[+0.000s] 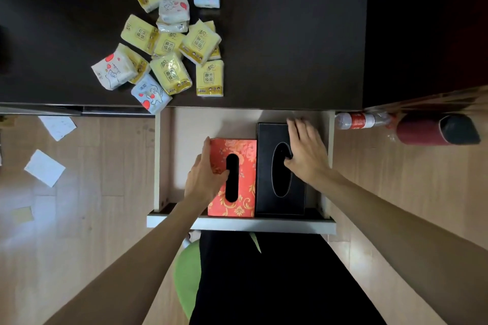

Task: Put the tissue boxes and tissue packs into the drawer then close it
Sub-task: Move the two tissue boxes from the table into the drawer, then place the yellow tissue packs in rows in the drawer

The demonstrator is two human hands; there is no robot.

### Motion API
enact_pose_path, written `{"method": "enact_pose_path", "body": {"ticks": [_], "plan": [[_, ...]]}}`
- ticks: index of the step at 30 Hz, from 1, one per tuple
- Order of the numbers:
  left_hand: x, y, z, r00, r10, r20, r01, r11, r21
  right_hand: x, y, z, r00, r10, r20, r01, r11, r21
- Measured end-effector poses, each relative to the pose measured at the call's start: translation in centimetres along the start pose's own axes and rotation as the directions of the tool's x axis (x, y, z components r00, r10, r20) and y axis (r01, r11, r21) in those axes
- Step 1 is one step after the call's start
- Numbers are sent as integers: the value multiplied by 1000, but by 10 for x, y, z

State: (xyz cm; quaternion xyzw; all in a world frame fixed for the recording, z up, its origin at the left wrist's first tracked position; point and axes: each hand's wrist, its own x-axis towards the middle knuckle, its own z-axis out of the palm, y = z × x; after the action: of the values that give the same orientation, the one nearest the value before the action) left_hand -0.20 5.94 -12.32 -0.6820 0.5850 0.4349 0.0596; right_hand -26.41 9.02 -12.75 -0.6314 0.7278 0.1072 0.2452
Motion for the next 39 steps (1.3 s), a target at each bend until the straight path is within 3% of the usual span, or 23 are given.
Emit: {"method": "enact_pose_path", "body": {"ticks": [7, 13, 19, 27, 31, 33, 36, 39], "plan": [[3, -3, 0, 999, 22, 23, -22, 1000, 11, -8, 27, -4, 999, -34, 19, 36, 992, -123], [8, 9, 6, 996, 9, 85, -9, 1000, -8, -11, 36, -1, 999, -39, 6, 39, 997, -68], [4, 56, 31, 991, 102, 82, -106, 993, 48, -15, 38, 0, 999, -36, -7, 36, 999, -3], [-21, 45, 38, 991, 62, 117, -78, 988, 132, -21, 33, 5, 1000, -4, 2, 4, 999, -40], [-19, 42, 35, 988, 49, 145, -62, 994, 86, -21, 32, 6, 1000, 2, 4, -2, 999, -47], [-18, 40, 33, 986, 49, 161, -59, 997, 59, -21, 28, 6, 1000, 30, -2, -30, 1000, -2], [-13, 35, 29, 980, 63, 190, -64, 998, -1, -20, 15, 0, 994, 100, -43, -89, 976, 201], [-9, 21, 19, 971, 50, 232, -2, 979, -202, -23, -9, -7, 970, 146, -196, -44, 893, 448]]}}
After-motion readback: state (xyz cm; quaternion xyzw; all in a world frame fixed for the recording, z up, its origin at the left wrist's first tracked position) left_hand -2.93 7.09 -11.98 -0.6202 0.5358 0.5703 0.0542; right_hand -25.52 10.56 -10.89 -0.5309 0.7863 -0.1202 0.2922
